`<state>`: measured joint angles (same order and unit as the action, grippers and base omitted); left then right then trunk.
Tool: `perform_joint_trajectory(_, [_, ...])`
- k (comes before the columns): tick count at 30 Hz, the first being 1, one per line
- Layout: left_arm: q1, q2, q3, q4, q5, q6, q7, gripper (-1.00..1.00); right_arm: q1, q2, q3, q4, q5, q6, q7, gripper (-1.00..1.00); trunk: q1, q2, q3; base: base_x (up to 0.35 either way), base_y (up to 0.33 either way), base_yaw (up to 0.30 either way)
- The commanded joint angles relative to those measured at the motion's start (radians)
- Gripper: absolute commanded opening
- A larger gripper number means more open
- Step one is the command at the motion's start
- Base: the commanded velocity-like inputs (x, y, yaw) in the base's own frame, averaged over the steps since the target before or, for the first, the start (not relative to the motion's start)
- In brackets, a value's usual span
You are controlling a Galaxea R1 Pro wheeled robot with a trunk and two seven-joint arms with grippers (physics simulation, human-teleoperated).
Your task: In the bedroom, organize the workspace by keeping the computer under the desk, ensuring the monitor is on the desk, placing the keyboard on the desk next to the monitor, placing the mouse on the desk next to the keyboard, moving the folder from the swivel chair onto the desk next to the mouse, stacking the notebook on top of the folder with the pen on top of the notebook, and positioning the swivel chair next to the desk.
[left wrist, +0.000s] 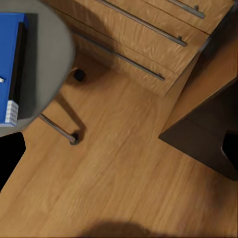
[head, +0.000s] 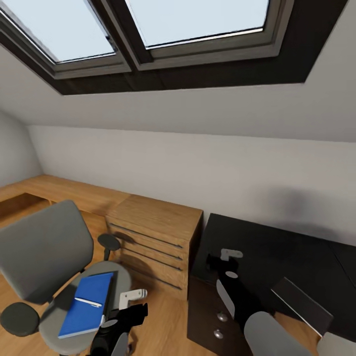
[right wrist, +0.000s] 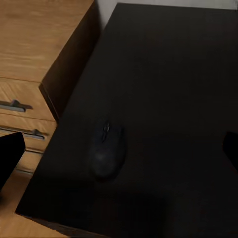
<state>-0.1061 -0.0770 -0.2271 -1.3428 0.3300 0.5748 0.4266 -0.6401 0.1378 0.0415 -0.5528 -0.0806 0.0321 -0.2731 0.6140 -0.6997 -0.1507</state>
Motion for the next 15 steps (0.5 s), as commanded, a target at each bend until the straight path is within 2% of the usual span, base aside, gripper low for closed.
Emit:
perform_joint_trajectory(1, [-0.001,0.0,-0.001,-0.002,0.011,0.002,0.009,1.0,0.0,-0.001,0.004,-0.001,-0.008,0.003,-0.006,1.0,0.001,-0.001,-0.002,0.328,0.0,0.0])
perform_joint_trajectory(7, [-0.001,-0.001,-0.002,-0.003,0.012,0.002,0.009,1.0,0.0,0.0,0.009,0.044,-0.003,0.002,-0.001,1.0,0.001,-0.001,-0.002,0.302,0.0,0.0])
perform_joint_trajectory(15, [-0.001,-0.001,-0.002,-0.007,0.012,0.001,0.009,1.0,0.0,-0.001,0.012,0.08,-0.001,0.002,0.003,1.0,0.001,-0.001,-0.002,0.054,0.0,0.0])
